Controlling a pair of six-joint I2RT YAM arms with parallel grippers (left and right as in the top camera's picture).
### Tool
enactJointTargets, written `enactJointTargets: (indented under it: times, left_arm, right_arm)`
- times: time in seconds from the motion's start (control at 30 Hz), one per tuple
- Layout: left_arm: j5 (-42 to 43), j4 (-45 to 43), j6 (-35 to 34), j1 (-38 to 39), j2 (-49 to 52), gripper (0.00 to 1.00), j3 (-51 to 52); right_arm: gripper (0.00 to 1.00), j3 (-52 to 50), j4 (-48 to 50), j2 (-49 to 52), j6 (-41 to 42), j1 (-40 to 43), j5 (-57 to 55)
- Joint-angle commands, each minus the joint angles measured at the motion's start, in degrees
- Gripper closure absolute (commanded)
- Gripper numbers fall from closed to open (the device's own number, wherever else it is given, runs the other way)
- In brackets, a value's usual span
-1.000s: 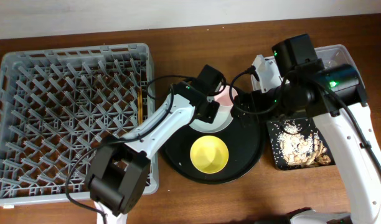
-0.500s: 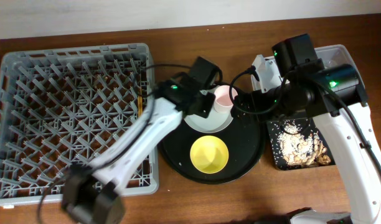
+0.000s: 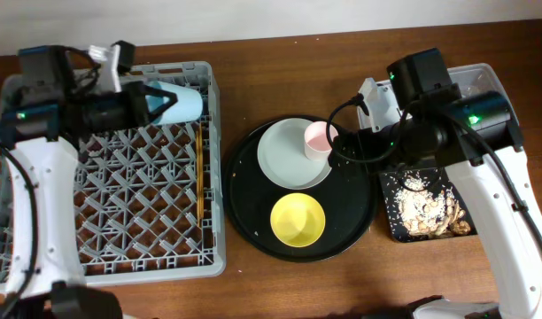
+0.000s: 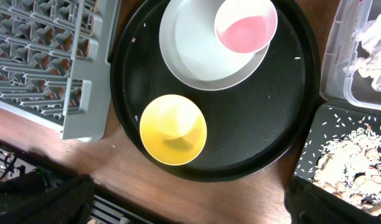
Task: Sort waste into correct bins and load items into the dishwasher rack
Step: 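Carry the blue cup to the rack and set it down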
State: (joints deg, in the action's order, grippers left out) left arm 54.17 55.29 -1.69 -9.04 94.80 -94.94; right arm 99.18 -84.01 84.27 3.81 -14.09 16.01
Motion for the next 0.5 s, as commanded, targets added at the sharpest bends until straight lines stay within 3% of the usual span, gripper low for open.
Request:
enactJointTargets:
  times: [0.0, 0.23, 0.47]
  left_arm:
    - [7.5, -0.4, 2.4, -2.5, 5.3, 1.00, -0.6]
    - [28.6, -7.5, 3.0, -4.5, 25.1, 1.00, -0.6]
    - [18.9, -6.9, 3.0, -8.5, 32.8, 0.99, -0.6]
  right_arm:
    - [0.01, 0.3, 0.0, -0.2, -0.6, -0.3, 0.3]
    - [0.01, 0.3, 0.0, -0.2, -0.6, -0.3, 0.3]
    - [0.01, 0.3, 0.0, -0.2, -0.6, -0.3, 0.3]
